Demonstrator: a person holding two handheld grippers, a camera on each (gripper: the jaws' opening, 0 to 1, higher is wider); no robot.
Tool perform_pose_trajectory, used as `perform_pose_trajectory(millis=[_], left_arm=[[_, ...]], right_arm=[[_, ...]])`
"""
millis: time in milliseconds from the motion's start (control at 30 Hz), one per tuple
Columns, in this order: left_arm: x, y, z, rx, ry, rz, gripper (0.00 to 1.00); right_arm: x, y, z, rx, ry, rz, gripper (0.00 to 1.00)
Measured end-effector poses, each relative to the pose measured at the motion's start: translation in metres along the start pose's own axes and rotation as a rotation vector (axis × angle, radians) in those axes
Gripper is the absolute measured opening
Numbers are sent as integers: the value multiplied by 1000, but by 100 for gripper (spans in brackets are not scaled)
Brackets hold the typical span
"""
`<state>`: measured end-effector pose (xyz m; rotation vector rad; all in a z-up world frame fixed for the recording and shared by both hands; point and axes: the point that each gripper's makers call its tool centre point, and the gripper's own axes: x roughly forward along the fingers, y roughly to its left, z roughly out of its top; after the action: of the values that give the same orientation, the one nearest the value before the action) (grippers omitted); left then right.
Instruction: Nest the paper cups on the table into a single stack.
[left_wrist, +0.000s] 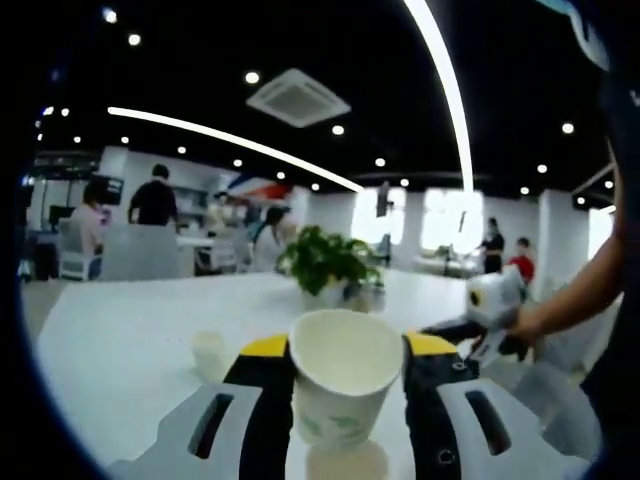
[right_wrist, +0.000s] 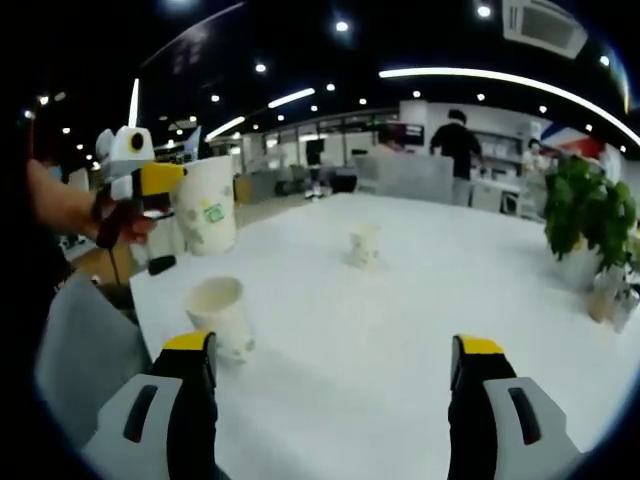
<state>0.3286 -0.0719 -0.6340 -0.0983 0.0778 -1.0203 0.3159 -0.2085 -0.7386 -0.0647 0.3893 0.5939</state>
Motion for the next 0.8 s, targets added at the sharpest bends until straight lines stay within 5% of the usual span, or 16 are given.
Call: perform_pose_trajectory(millis=[467, 800], left_arm=[[-2, -2, -34, -5, 51, -11, 41], [4, -4, -73, -16, 127, -29, 41]], right_arm=[[1, 1, -3, 12, 5, -1, 96], [2, 2, -4, 13, 4, 0, 95]])
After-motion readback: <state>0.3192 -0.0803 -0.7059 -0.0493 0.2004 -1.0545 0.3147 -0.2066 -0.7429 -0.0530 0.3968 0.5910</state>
